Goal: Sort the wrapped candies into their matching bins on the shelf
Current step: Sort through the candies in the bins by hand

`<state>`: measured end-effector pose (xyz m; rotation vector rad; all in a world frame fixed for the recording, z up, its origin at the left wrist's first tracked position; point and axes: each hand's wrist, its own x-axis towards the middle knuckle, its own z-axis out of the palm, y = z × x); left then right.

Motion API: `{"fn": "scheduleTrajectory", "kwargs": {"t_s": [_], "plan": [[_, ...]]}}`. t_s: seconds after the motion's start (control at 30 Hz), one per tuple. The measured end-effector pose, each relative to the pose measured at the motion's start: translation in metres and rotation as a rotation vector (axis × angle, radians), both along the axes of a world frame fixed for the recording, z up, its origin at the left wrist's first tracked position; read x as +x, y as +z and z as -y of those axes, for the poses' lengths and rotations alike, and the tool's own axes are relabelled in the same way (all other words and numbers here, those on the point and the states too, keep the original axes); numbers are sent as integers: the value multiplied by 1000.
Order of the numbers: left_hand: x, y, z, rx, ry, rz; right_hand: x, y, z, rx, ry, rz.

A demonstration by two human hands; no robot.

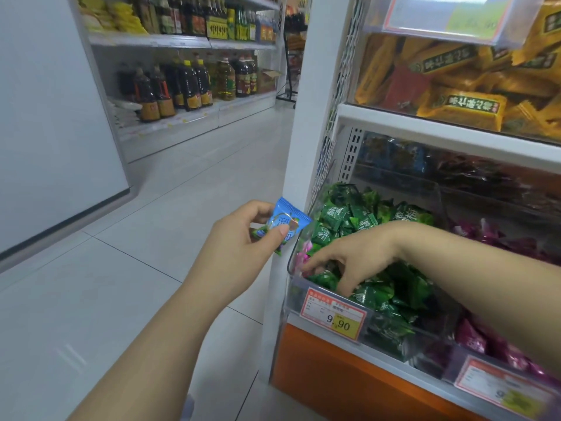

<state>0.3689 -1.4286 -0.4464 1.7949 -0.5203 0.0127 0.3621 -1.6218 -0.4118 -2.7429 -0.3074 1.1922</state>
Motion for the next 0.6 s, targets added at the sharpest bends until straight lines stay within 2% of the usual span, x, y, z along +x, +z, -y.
{"fn": "scheduleTrajectory", "kwargs": {"t_s": [0.13, 0.4, 0.6], "plan": [[2, -1, -1, 19, 2, -5, -10, 9, 4, -83, 58, -10], [0, -1, 0, 36, -6, 5, -45, 17, 39, -221, 106, 186], [-1, -2, 1, 39, -4, 5, -76, 12, 48, -382, 262, 314]]}}
